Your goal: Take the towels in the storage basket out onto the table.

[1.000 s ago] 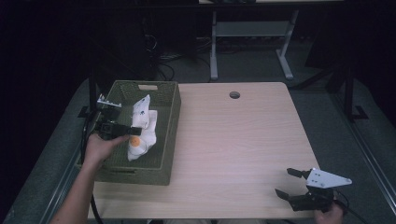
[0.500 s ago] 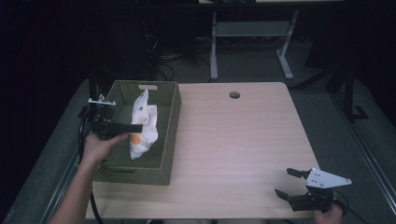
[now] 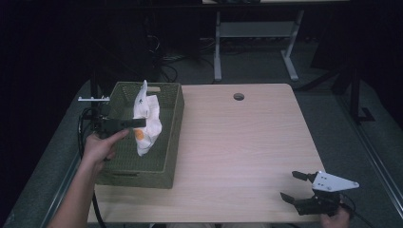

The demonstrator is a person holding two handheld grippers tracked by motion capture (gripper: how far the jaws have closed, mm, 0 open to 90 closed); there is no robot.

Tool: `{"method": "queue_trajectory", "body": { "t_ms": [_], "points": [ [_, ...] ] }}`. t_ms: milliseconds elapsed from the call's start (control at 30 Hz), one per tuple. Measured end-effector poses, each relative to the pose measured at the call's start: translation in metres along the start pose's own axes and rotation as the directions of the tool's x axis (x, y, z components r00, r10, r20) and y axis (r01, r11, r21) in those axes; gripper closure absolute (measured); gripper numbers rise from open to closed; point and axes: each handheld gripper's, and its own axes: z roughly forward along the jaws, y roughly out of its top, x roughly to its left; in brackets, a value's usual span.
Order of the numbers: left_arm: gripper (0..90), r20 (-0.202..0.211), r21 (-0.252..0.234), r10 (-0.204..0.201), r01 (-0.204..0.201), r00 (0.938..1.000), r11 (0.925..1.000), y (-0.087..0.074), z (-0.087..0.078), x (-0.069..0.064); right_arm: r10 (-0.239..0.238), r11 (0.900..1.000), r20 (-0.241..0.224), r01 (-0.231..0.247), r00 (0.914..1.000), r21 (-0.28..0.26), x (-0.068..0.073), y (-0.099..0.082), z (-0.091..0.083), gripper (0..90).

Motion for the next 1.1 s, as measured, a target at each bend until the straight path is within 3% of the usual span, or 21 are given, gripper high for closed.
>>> {"method": "queue_trajectory", "body": {
  "t_ms": [267,500,800,1100],
  "points": [
    [72.3,0.079,-0.026,0.027,-0.025,0.9965,0.9993,0.006,0.01,-0.018,-0.008,1.0,0.001,0.008,1.0,-0.003,0.001,0.001,-0.001,13.8],
    [72.3,0.114,-0.02,0.069,-0.067,0.9911,0.9975,0.014,0.02,-0.036,-0.007,0.9999,-0.001,0.007,1.0,-0.008,0.0,0.001,-0.001,13.8],
    [72.3,0.137,0.02,0.126,-0.13,0.9824,0.9913,0.021,0.041,-0.059,-0.006,0.9999,-0.003,0.006,1.0,-0.015,0.001,0.002,-0.002,13.8],
    [72.3,0.148,0.064,0.159,-0.169,0.9762,0.9834,0.027,0.064,-0.076,-0.01,0.9997,-0.001,0.01,0.9999,-0.023,-0.001,0.002,-0.004,13.8]
  ]
}}
